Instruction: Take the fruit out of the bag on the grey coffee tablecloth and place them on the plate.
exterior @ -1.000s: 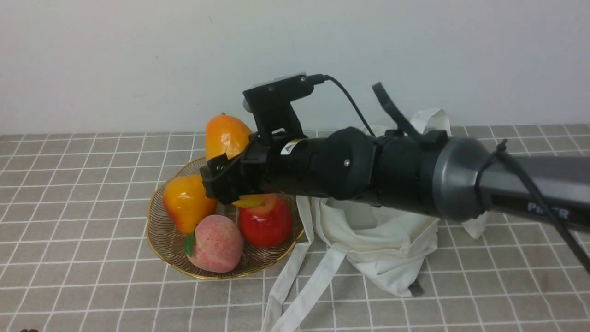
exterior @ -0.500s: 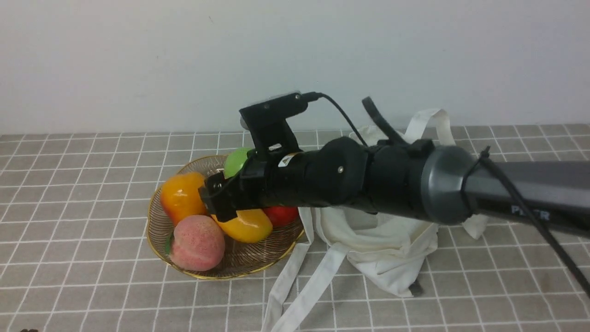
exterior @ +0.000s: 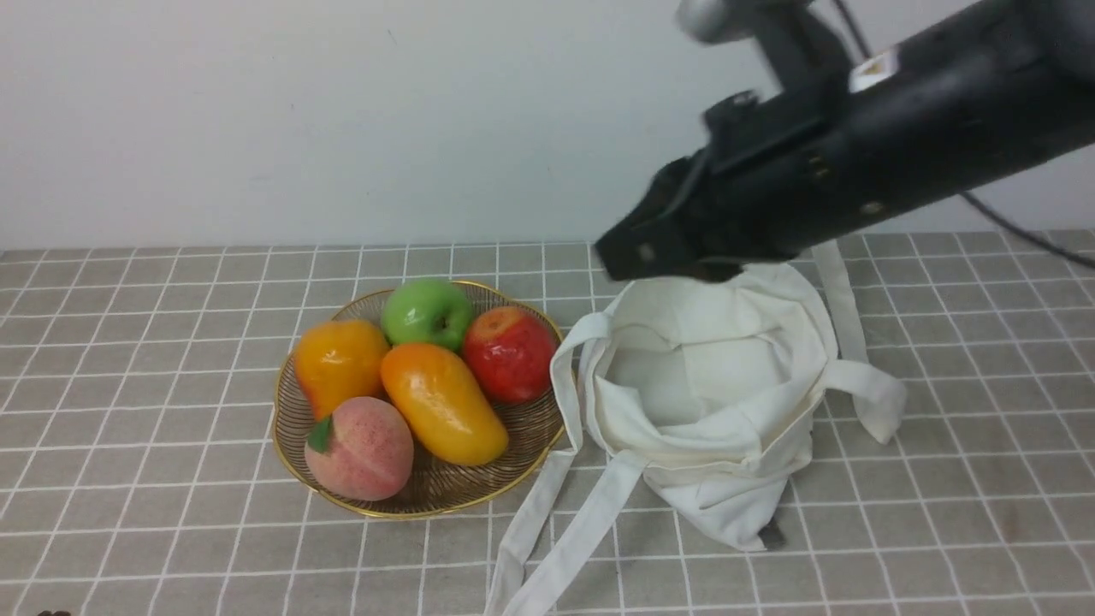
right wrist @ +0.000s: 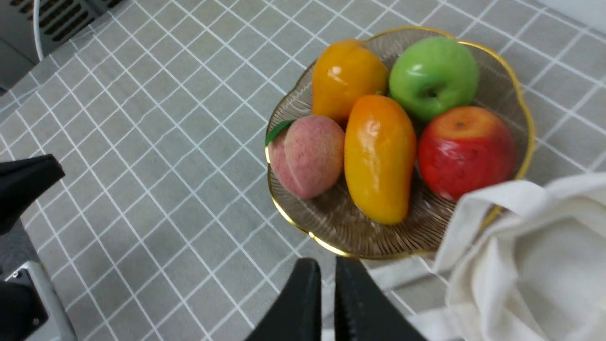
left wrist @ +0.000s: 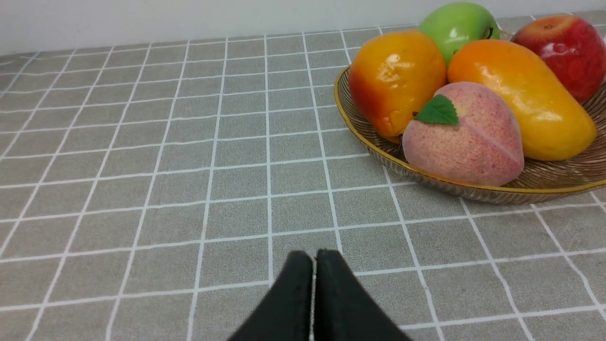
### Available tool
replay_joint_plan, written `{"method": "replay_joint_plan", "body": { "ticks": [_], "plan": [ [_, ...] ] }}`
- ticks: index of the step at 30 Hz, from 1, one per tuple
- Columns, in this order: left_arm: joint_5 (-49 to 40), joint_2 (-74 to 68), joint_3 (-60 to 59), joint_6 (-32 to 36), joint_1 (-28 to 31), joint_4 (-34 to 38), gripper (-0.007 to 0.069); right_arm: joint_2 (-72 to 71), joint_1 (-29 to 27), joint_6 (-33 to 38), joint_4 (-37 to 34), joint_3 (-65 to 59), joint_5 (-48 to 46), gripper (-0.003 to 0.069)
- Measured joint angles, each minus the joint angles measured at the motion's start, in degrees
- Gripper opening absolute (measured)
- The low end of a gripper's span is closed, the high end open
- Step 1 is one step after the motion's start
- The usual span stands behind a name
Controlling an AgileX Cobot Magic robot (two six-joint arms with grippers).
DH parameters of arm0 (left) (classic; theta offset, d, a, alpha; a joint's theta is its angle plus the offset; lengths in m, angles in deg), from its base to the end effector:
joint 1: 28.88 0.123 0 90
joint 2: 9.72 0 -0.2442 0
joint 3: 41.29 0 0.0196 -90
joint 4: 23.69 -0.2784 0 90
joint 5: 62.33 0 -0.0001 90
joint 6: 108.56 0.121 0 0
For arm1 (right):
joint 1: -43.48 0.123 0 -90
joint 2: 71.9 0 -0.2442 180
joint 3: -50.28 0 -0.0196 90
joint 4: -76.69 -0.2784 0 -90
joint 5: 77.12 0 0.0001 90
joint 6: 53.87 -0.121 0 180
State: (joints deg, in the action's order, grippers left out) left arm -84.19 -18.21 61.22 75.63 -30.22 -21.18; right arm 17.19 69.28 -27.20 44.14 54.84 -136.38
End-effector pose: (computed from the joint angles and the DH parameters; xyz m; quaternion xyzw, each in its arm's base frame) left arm 0.1499 -0.0055 0.1610 0.0274 0.8076 -0.0039 0.5891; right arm 0.2828 0.1989 0.3318 -0.3483 0.8455 0.2712 0.3004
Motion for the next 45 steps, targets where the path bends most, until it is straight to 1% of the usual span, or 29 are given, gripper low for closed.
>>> {"method": "replay_joint_plan", "body": {
  "ticks": [3, 4, 5, 7, 9, 10, 11, 12, 13, 14, 16, 17, 18, 19, 20, 22, 25, 45],
  "plan": [
    [0.0, 0.0, 0.0, 0.0, 0.0, 0.0, -0.0008, -7.3, -3.4, -0.9, 2.2, -0.4, -3.4, -0.0009],
    [0.0, 0.0, 0.0, 0.0, 0.0, 0.0, -0.0008, -8.0, -3.7, -0.9, 2.2, -0.5, -3.4, -0.0010],
    [0.0, 0.0, 0.0, 0.0, 0.0, 0.0, -0.0008, -13.6, -5.0, -1.2, 3.5, -2.0, -4.2, -0.0012],
    [0.0, 0.0, 0.0, 0.0, 0.0, 0.0, -0.0008, -18.4, -6.0, -1.2, 4.7, -4.1, -4.4, -0.0013],
    [0.0, 0.0, 0.0, 0.0, 0.0, 0.0, -0.0008, -25.8, -6.6, -1.4, 6.3, -8.5, -4.0, -0.0013],
    [0.0, 0.0, 0.0, 0.0, 0.0, 0.0, -0.0008, -26.6, -6.7, -1.4, 6.8, -9.0, -3.9, -0.0013],
    [0.0, 0.0, 0.0, 0.0, 0.0, 0.0, -0.0008, -32.4, -6.7, -1.4, 8.4, -13.0, -1.8, -0.0013],
    [0.0, 0.0, 0.0, 0.0, 0.0, 0.0, -0.0008, -34.1, -6.7, -1.4, 8.8, -14.3, -1.1, -0.0013],
    [0.0, 0.0, 0.0, 0.0, 0.0, 0.0, -0.0008, -45.2, -6.7, -1.6, 10.0, -22.8, 5.9, -0.0013],
    [0.0, 0.0, 0.0, 0.0, 0.0, 0.0, -0.0008, -46.1, -6.7, -1.6, 10.0, -23.5, 7.6, -0.0013],
    [0.0, 0.0, 0.0, 0.0, 0.0, 0.0, -0.0008, -55.2, -6.7, -1.6, 9.5, -31.7, 16.9, -0.0013],
    [0.0, 0.0, 0.0, 0.0, 0.0, 0.0, -0.0008, -59.3, -6.7, -1.3, 8.9, -35.9, 23.6, -0.0013],
    [0.0, 0.0, 0.0, 0.0, 0.0, 0.0, -0.0008, -61.5, -6.7, -1.1, 8.6, -38.3, 25.7, -0.0013],
    [0.0, 0.0, 0.0, 0.0, 0.0, 0.0, -0.0008, -66.2, -6.7, -0.1, 8.0, -43.9, 33.2, -0.0013],
    [0.0, 0.0, 0.0, 0.0, 0.0, 0.0, -0.0008, -67.2, -6.7, 0.1, 7.9, -45.1, 34.6, -0.0013],
    [0.0, 0.0, 0.0, 0.0, 0.0, 0.0, -0.0008, -70.3, -6.7, 1.6, 7.5, -50.7, 40.6, -0.0013],
    [0.0, 0.0, 0.0, 0.0, 0.0, 0.0, -0.0008, -70.4, -6.7, 2.8, 7.3, -53.2, 42.4, -0.0013],
    [0.0, 0.0, 0.0, 0.0, 0.0, 0.0, -0.0008, -70.4, -6.7, 3.6, 7.1, -54.2, 40.0, -0.0013]
  ]
}}
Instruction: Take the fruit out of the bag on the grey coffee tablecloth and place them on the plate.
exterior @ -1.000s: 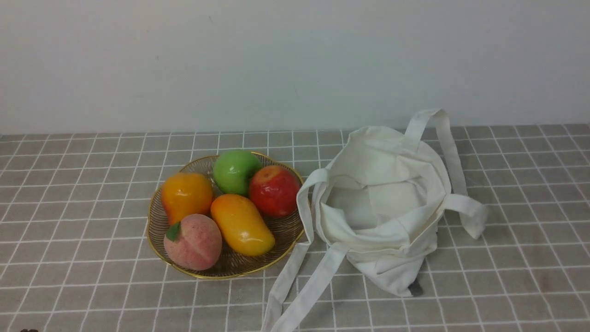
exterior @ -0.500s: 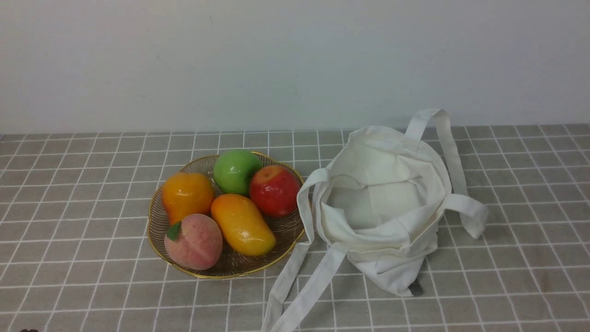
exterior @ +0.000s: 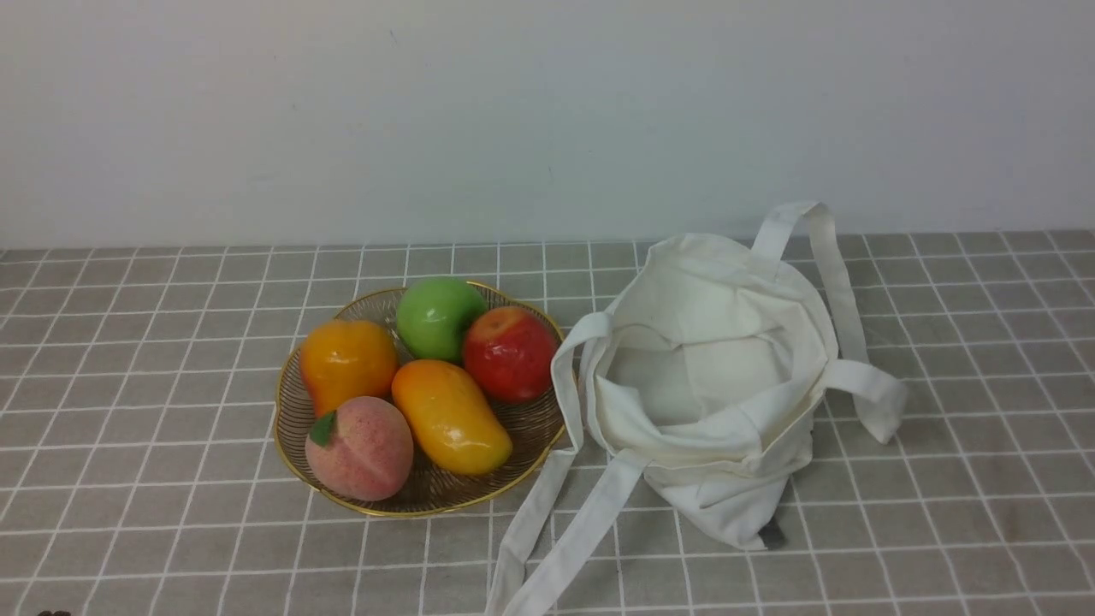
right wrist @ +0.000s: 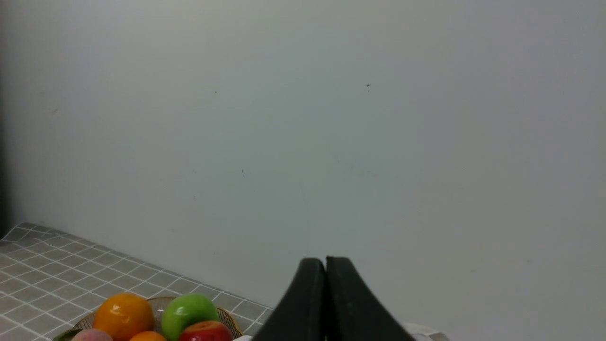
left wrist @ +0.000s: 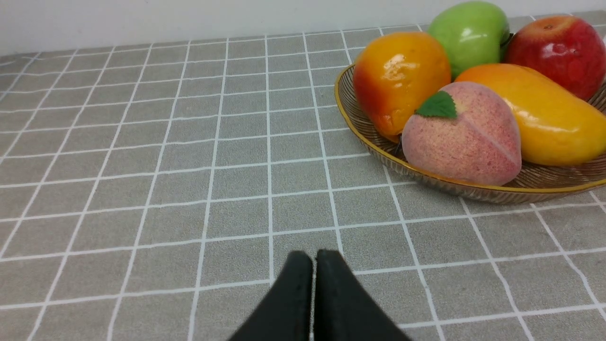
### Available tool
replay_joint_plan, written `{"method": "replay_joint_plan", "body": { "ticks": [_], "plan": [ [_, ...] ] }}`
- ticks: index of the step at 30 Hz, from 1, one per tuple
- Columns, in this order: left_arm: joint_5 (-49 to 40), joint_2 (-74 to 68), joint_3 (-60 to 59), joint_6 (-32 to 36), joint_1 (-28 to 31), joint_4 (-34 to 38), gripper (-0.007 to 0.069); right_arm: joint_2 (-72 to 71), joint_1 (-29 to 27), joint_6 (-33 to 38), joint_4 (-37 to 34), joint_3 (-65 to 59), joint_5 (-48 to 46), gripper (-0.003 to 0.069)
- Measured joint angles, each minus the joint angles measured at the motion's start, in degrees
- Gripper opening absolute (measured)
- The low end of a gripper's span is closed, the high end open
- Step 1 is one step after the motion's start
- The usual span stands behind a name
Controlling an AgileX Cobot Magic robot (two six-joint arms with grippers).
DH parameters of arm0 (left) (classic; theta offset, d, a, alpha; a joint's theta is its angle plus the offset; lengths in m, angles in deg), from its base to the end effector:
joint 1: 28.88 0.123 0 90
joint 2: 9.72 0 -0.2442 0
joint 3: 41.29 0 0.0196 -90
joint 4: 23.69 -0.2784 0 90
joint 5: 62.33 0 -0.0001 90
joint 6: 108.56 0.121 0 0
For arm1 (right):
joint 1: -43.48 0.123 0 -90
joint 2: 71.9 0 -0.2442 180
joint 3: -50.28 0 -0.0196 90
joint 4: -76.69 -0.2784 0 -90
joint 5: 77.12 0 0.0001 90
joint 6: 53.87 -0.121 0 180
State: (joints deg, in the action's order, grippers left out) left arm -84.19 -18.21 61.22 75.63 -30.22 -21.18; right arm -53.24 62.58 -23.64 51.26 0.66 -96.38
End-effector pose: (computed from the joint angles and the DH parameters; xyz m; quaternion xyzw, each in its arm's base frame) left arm 0.1499 -0.0055 0.1610 0.0274 0.8076 -0.0039 0.5891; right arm 0.1262 0.0619 0.3311 -0.1986 0.6513 0.1310 0.7205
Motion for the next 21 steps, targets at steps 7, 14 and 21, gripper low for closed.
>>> {"method": "replay_joint_plan", "body": {
  "ticks": [7, 14, 21],
  "plan": [
    [0.0, 0.0, 0.0, 0.0, 0.0, 0.0, -0.0008, 0.1, 0.0, -1.7, 0.6, -2.3, 1.0, -0.0014],
    [0.0, 0.0, 0.0, 0.0, 0.0, 0.0, -0.0008, -2.4, -0.2, -18.8, 15.8, -15.0, 4.7, -0.0014],
    [0.0, 0.0, 0.0, 0.0, 0.0, 0.0, -0.0008, -8.8, -8.3, -29.6, 22.2, -25.9, 4.7, -0.0014]
  ]
}}
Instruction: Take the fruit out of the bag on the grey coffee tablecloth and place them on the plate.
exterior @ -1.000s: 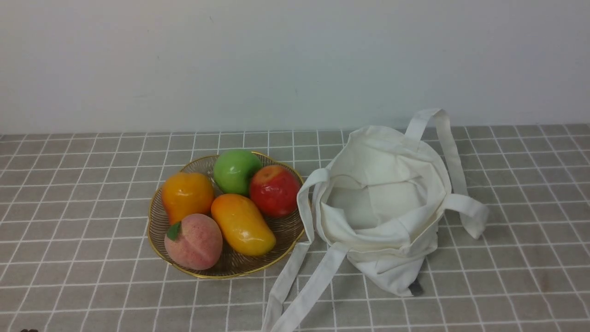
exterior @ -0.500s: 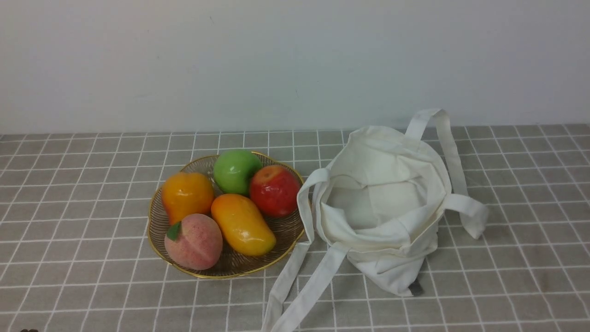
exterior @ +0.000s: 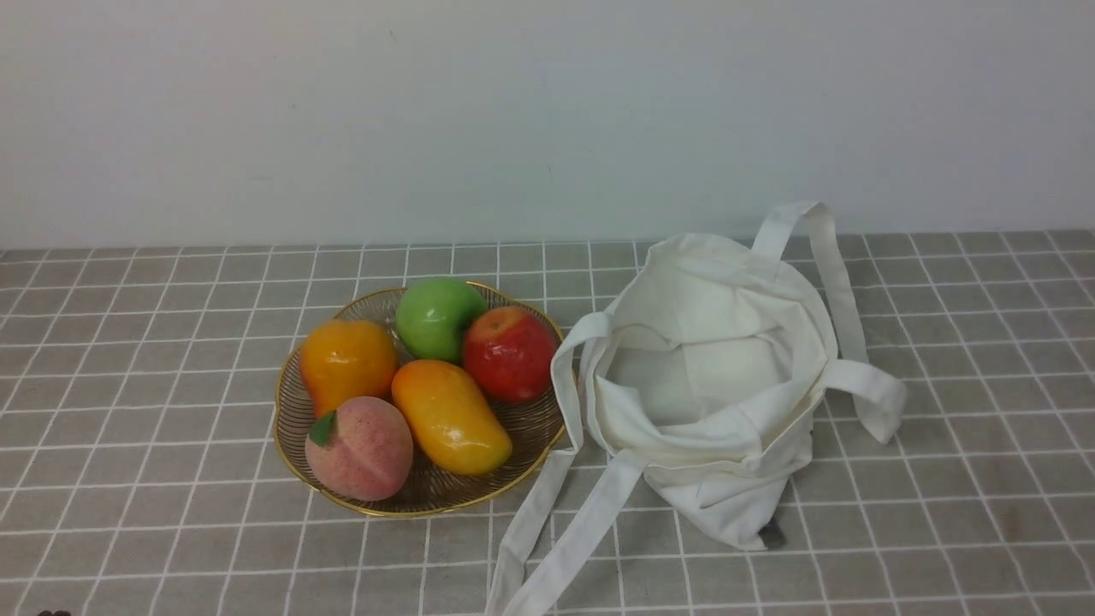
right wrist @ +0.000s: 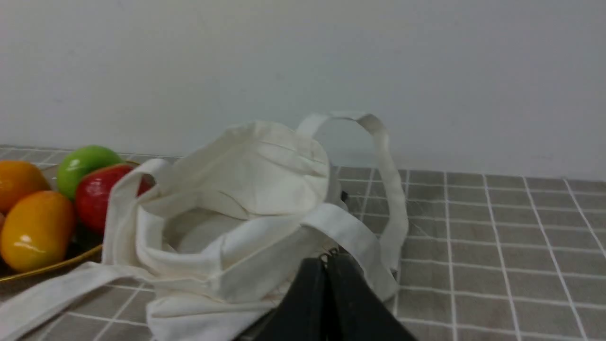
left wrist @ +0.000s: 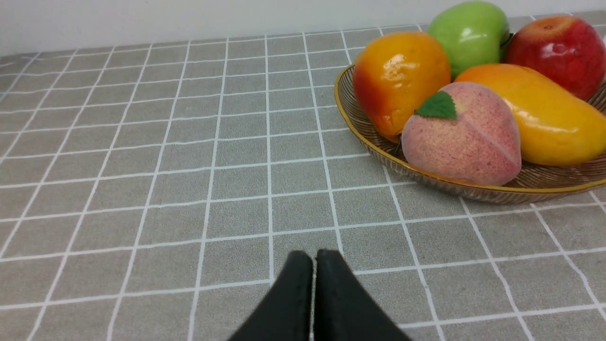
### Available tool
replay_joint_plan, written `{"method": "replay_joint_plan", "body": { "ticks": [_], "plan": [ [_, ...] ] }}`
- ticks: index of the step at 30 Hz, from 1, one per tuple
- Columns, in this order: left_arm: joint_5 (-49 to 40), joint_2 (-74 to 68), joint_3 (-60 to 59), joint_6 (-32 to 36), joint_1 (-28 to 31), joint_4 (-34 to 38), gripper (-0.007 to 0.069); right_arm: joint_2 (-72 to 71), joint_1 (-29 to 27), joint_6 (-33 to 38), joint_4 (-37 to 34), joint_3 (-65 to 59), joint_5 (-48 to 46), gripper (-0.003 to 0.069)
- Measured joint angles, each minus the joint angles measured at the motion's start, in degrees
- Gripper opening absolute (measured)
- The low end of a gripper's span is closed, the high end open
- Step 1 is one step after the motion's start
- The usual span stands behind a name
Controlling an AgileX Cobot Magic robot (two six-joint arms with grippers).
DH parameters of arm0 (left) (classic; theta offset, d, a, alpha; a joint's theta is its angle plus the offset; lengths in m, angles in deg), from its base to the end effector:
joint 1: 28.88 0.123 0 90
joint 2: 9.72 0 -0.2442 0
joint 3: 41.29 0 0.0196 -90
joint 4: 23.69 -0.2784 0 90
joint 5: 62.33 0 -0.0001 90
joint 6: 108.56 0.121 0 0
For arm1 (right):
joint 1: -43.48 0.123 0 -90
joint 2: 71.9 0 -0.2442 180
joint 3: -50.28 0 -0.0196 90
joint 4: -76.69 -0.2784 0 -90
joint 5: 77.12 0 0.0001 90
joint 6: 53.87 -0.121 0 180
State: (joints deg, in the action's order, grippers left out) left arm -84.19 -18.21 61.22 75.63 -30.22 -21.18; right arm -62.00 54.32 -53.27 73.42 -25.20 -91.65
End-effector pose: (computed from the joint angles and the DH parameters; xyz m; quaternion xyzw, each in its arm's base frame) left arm 0.1499 -0.0055 0.1610 0.0274 0.8076 -0.0039 0.5891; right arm 0.1514 0.0308 0.1861 -0.0598 0.7631 0.0806 0.6385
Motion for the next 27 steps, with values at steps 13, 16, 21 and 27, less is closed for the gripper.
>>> {"method": "replay_joint_plan", "body": {
  "ticks": [13, 16, 21, 27],
  "plan": [
    [0.0, 0.0, 0.0, 0.0, 0.0, 0.0, -0.0008, -1.2, -4.2, -0.6, 0.1, -2.0, -5.6, -0.0014],
    [0.0, 0.0, 0.0, 0.0, 0.0, 0.0, -0.0008, -1.2, -4.2, -0.6, 0.1, -2.0, -6.0, -0.0014],
    [0.0, 0.0, 0.0, 0.0, 0.0, 0.0, -0.0008, -1.2, -4.2, -0.6, 0.1, -1.9, -6.3, -0.0014],
    [0.0, 0.0, 0.0, 0.0, 0.0, 0.0, -0.0008, -1.2, -6.9, -0.6, 0.1, -1.9, -6.3, -0.0014]
  ]
}}
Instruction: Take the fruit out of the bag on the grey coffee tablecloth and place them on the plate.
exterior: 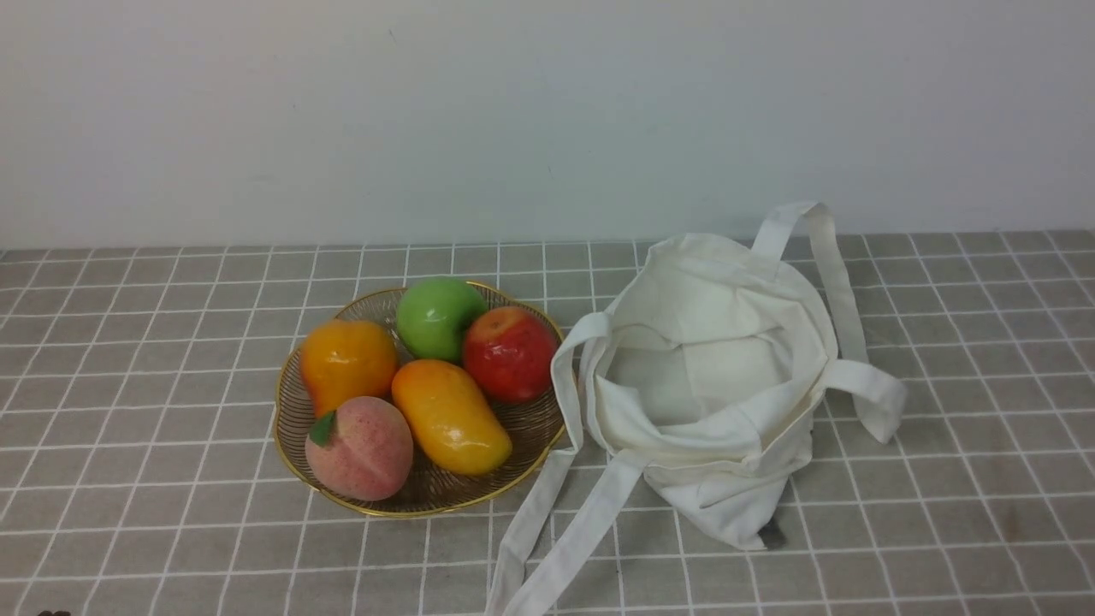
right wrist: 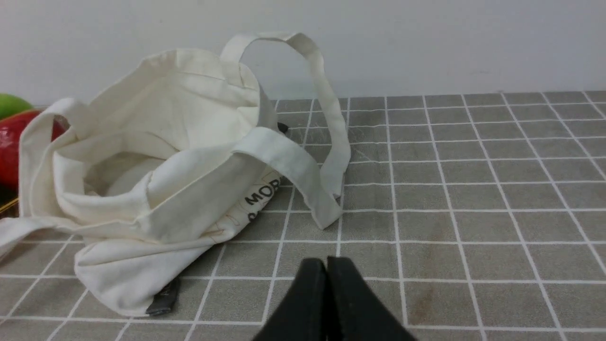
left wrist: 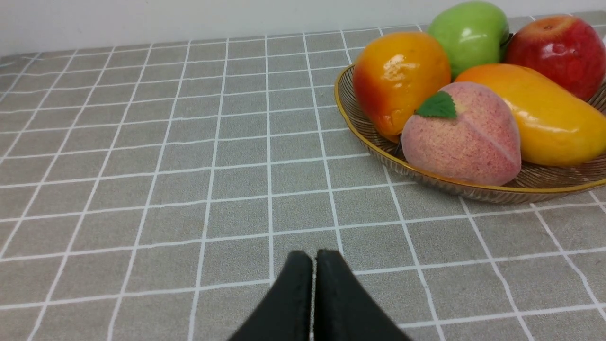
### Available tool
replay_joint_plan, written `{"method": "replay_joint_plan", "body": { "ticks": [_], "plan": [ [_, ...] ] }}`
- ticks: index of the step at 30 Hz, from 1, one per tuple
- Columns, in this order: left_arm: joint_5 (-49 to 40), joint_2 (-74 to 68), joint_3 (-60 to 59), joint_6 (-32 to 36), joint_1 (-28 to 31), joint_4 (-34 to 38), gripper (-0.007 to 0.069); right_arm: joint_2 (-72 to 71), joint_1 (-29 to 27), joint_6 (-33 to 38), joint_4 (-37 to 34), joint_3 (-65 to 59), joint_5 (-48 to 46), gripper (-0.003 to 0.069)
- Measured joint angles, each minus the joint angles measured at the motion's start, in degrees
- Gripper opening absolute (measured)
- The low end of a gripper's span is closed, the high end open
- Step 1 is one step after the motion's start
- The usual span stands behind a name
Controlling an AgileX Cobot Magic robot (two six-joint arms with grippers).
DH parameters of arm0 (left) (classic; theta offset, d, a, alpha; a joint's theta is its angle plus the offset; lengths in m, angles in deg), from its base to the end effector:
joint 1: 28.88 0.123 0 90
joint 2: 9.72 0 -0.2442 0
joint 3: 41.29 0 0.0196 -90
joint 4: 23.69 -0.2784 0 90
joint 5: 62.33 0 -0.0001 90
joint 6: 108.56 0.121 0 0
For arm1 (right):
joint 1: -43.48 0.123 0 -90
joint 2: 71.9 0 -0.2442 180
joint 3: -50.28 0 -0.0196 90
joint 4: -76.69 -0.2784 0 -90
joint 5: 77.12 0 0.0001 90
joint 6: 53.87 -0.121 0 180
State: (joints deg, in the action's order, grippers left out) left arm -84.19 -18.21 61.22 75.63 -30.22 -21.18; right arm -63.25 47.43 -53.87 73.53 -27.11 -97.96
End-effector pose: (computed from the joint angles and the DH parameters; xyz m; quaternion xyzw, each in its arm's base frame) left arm 0.1499 -0.0055 0.1610 0.0274 0.8076 -0.0039 0.5891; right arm 0.1502 0.0128 0.1633 -0.0128 0.8030 0.0437 0.5943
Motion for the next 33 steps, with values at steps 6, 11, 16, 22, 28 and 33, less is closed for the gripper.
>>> {"method": "replay_joint_plan", "body": {
  "ticks": [6, 11, 16, 22, 28, 33],
  "plan": [
    [0.0, 0.0, 0.0, 0.0, 0.0, 0.0, -0.0008, 0.0, -2.7, 0.0, 0.0, 0.0, 0.0, -0.0014],
    [0.0, 0.0, 0.0, 0.0, 0.0, 0.0, -0.0008, 0.0, -2.8, 0.0, 0.0, 0.0, 0.0, -0.0014],
    [0.0, 0.0, 0.0, 0.0, 0.0, 0.0, -0.0008, 0.0, -2.8, 0.0, 0.0, 0.0, 0.0, -0.0014],
    [0.0, 0.0, 0.0, 0.0, 0.0, 0.0, -0.0008, 0.0, -2.8, 0.0, 0.0, 0.0, 0.0, -0.0014],
    [0.0, 0.0, 0.0, 0.0, 0.0, 0.0, -0.0008, 0.0, -2.8, -1.0, 0.0, 0.0, 0.0, -0.0014],
    [0.0, 0.0, 0.0, 0.0, 0.0, 0.0, -0.0008, 0.0, -2.8, -1.0, 0.0, 0.0, 0.0, -0.0014]
  ]
}}
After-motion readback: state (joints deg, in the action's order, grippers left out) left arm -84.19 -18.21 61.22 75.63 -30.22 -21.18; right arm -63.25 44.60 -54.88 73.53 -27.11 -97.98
